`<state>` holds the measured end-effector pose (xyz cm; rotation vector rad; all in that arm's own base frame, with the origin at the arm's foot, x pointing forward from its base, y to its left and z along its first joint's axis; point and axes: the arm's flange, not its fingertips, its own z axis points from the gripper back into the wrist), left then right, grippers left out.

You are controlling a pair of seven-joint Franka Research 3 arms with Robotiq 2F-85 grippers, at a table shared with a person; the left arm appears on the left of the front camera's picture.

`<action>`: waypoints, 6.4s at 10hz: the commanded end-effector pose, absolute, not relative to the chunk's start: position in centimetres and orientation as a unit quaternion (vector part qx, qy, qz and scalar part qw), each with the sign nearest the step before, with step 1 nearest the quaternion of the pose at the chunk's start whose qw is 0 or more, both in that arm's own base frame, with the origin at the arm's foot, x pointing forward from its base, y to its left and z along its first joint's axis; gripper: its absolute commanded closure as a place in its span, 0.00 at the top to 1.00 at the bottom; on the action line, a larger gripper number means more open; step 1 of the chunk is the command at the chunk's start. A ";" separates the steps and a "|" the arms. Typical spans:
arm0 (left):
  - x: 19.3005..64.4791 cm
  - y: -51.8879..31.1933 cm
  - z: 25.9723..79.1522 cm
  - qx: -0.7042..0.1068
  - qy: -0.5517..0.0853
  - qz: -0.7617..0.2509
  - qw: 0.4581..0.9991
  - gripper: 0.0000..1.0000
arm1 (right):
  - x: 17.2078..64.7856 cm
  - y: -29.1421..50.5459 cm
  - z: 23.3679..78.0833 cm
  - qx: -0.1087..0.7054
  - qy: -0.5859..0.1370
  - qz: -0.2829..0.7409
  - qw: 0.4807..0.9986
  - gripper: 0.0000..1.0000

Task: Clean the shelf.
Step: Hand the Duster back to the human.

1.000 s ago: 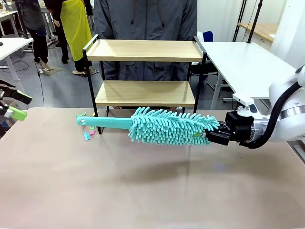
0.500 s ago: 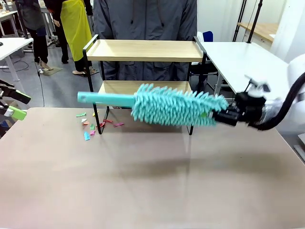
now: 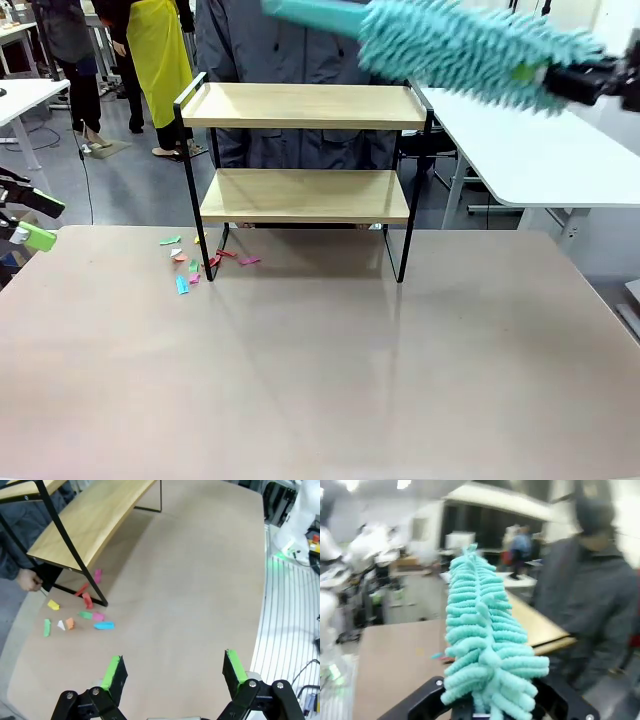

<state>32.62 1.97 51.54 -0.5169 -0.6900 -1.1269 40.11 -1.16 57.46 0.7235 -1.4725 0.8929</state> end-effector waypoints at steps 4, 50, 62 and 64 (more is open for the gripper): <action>32.7 1.9 51.7 -0.245 -0.324 -0.519 0.752 1.00 | 39.8 -6.6 56.7 0.106 -0.718 0.166 0.668 0.17; 32.7 1.9 51.7 -0.245 -0.324 -0.519 0.752 1.00 | 39.9 -19.9 58.9 0.282 -0.635 -0.187 0.694 1.00; 32.7 1.9 51.7 -0.245 -0.324 -0.519 0.752 1.00 | 39.3 -24.4 60.2 0.297 -0.639 -0.248 0.665 1.00; 32.7 1.9 51.7 -0.245 -0.324 -0.519 0.752 1.00 | 39.3 -24.4 60.2 0.297 -0.639 -0.248 0.665 1.00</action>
